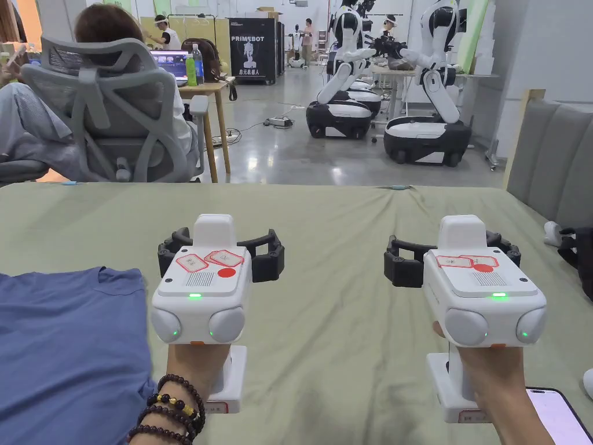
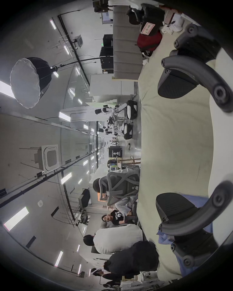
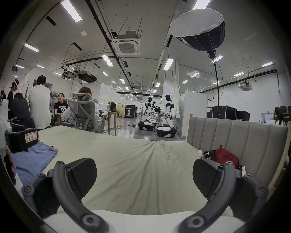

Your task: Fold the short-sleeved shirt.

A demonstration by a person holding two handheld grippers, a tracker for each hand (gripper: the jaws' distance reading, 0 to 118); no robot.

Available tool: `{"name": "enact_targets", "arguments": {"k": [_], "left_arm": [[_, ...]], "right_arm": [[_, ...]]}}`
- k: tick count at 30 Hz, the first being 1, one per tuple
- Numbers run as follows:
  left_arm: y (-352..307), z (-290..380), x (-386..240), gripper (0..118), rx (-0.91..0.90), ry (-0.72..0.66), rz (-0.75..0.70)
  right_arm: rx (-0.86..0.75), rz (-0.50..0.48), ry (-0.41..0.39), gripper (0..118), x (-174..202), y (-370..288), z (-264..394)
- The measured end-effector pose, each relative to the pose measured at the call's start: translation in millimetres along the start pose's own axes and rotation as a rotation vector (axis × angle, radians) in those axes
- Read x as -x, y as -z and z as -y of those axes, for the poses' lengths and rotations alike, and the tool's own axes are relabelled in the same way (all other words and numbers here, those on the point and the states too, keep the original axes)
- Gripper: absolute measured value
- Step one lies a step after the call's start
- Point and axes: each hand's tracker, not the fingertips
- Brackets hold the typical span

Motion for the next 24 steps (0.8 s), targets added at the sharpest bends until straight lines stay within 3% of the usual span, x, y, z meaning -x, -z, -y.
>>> {"name": "enact_targets", "arguments": {"k": [9,10,11,12,13,14,15,17,20,24], "left_arm": [[3,2,-1,118,0.024,-0.022,0.008],[2,2,-2,115,0.024,-0.02,0.008],[2,2,-2,100,0.022,-0.019,0.007],[-1,1,-1,58,0.014,-0.018,0.023],[-3,1,-1,17,0.001,-0.027,0.049],[-4,1,-1,0,-0.009,-0.028,0.043],[-3,0,-3,1,-0.003,-0.007,0.021],[-2,-2,-3,1,0.007,0.002,-0.003],[-4,-3,4,1,0.006,-0.046,0.028],[-7,-6,18,1,0.003,-0.022,-0.002]], "right_arm": [[-0.001,-0.008,-0.001,118,-1,-1,1],[0.003,-0.006,-0.002,118,-1,-1,1],[0.011,-0.013,0.0,115,-1,-1,1],[0.016,-0.037,0.013,91,-2,-4,0],[0.011,-0.048,0.027,55,-3,-6,0],[0.005,-0.041,0.035,12,-4,-7,1],[0.012,-0.021,0.026,1,-2,-5,2],[0.04,0.022,-0.015,1,-5,-3,6],[0.047,-0.04,0.02,1,-13,-5,8],[0.038,-0.016,-0.002,1,-2,-3,6]]}}
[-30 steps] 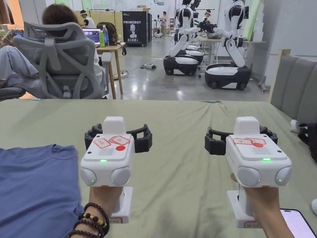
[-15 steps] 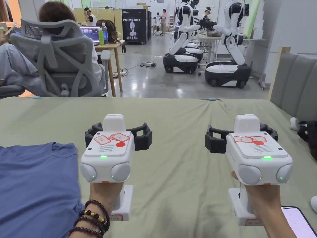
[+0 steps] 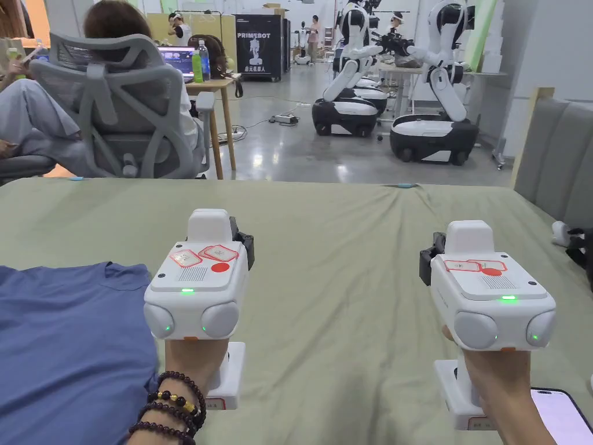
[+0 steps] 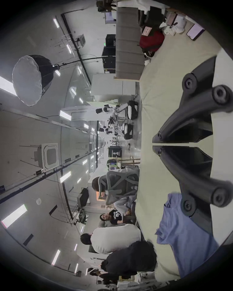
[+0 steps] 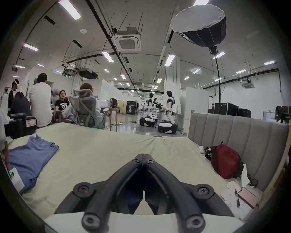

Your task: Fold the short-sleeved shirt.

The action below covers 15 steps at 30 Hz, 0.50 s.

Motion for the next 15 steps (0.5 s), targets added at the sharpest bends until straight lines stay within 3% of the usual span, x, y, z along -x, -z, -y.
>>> {"name": "enact_targets", "arguments": {"k": [3,10,13,15], "left_arm": [[-10,-5,32,1,-0.002,0.003,-0.051],[-61,-12,152,1,-0.017,0.023,-0.3],[-83,-14,195,1,-0.013,-0.003,-0.385],[-91,-12,210,1,-0.007,-0.002,-0.41]], "right_arm": [[-0.012,-0.078,-0.005,1,28,8,-7],[-0.055,-0.365,-0.009,1,171,20,-31],[-0.045,-0.454,-0.006,1,220,22,-35],[-0.056,-0.46,-0.005,1,234,19,-37]]}}
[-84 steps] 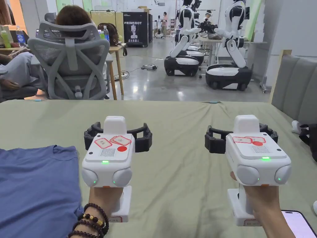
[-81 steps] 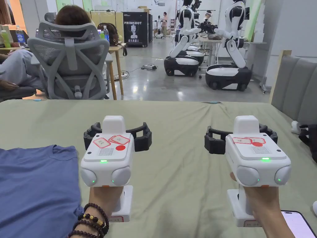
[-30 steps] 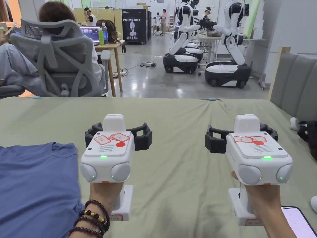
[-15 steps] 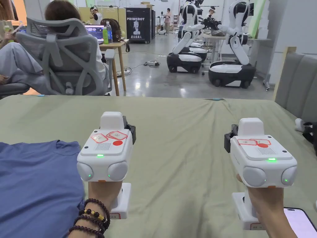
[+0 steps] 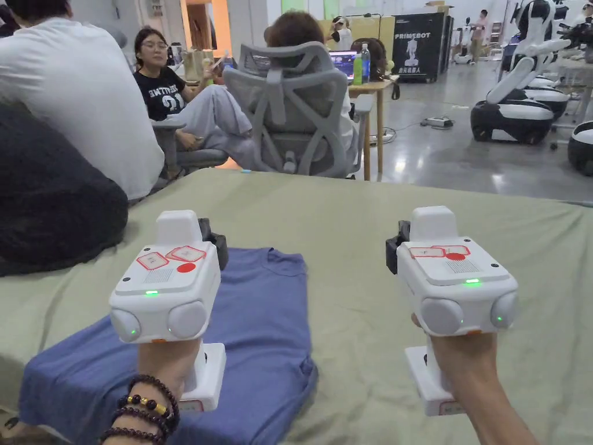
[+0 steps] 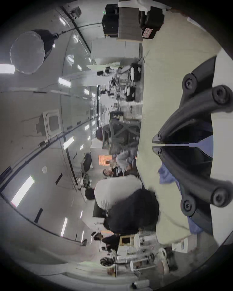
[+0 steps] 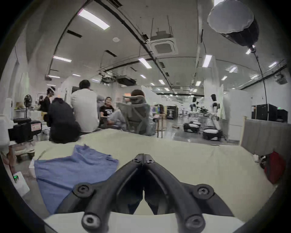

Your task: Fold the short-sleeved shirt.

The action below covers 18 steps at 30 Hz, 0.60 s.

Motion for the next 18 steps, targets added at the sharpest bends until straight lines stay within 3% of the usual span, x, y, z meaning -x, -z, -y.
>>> {"name": "enact_targets", "arguments": {"k": [8,12,14,15,16,18], "left_arm": [[11,14,-9,1,0.043,0.033,0.032],[31,16,-20,26,0.117,0.038,0.119],[56,15,-25,75,0.207,0.074,0.154],[71,16,-26,112,0.259,0.082,0.159],[89,19,-26,118,0.312,0.075,0.172],[125,27,-30,117,0.38,0.088,0.169]], "right_arm": [[0.003,-0.007,-0.014,1,4,9,-6],[0.011,-0.01,-0.024,1,-3,15,-3],[0.013,-0.009,-0.035,1,-5,21,3],[0.017,-0.011,-0.04,1,-6,24,5],[0.023,-0.013,-0.043,1,-8,28,7],[0.034,-0.016,-0.044,1,-8,29,9]]}}
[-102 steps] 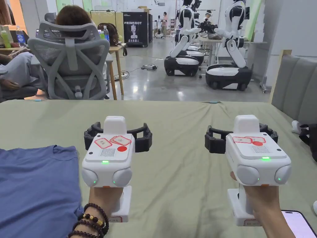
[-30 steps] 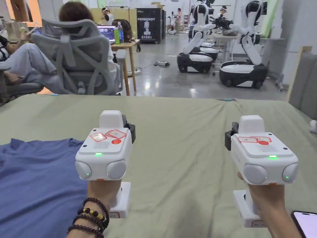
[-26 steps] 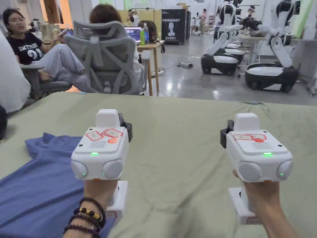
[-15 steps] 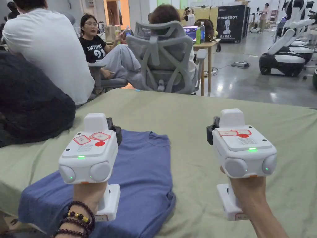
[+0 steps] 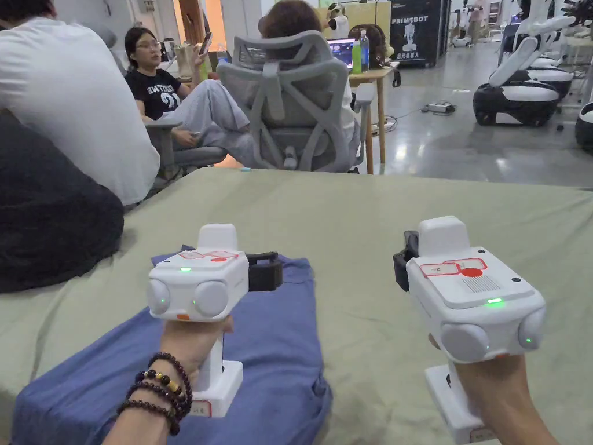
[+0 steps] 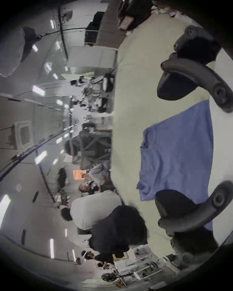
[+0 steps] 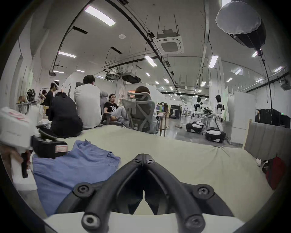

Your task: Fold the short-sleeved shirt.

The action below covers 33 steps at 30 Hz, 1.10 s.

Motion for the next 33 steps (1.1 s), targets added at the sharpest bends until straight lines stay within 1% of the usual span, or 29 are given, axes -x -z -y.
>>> {"name": "enact_targets", "arguments": {"k": [3,4,6,7,8,9,11,12,14,15,16,17,18,19,20,22,23,25,27,28,30,33], "left_arm": [[65,-2,4,118,0.165,-0.052,0.045],[88,1,3,118,0.219,-0.041,0.048],[128,10,1,116,0.287,0.027,0.054],[146,16,-1,113,0.305,0.054,0.047],[163,23,0,108,0.315,0.063,0.07],[170,28,-1,103,0.335,0.044,0.082],[194,38,-1,100,0.407,0.007,0.083],[202,44,-2,99,0.416,0.003,0.087],[209,59,-3,87,0.425,0.008,0.09],[212,66,-1,85,0.438,0.02,0.095],[209,67,1,70,0.418,-0.003,0.101],[204,61,2,36,0.417,-0.005,0.099],[199,56,4,5,0.383,-0.011,0.074],[195,53,8,5,0.342,-0.013,0.024],[194,52,11,5,0.344,-0.003,-0.051],[189,48,18,5,0.357,-0.04,0.011],[184,45,17,5,0.334,-0.038,0.028],[173,32,12,5,0.277,0.015,0.061],[158,12,4,5,0.24,0.038,0.073],[146,-1,-2,5,0.212,0.037,0.094],[128,-24,-18,5,0.151,0.056,0.18],[97,-54,-71,5,0.063,0.127,0.358]], "right_arm": [[0.025,-0.001,0.001,1,-3,17,9],[0.029,-0.007,0.0,1,-4,24,12],[0.04,-0.02,-0.003,1,-4,38,18],[0.048,-0.027,-0.003,1,-5,47,23],[0.058,-0.037,-0.004,1,-6,57,26],[0.064,-0.046,-0.006,1,-6,65,29],[0.078,-0.049,-0.017,1,-10,84,39],[0.082,-0.049,-0.021,1,-11,90,43],[0.091,-0.049,-0.022,1,-13,99,48],[0.096,-0.047,-0.017,1,-10,97,45],[0.102,-0.049,-0.013,1,-10,97,46],[0.107,-0.048,-0.012,1,-10,97,48],[0.111,-0.047,-0.01,1,-10,97,50],[0.115,-0.048,-0.009,1,-10,97,53],[0.122,-0.051,-0.006,1,-11,97,54],[0.135,-0.048,0.005,1,-14,95,55],[0.135,-0.046,0.009,1,-16,90,53],[0.132,-0.039,0.014,1,-23,84,51],[0.125,-0.029,0.014,1,-34,75,50],[0.118,-0.013,0.016,1,-41,69,48],[0.107,0.015,0.032,1,-57,53,44],[0.086,0.071,0.073,1,-87,23,39]]}}
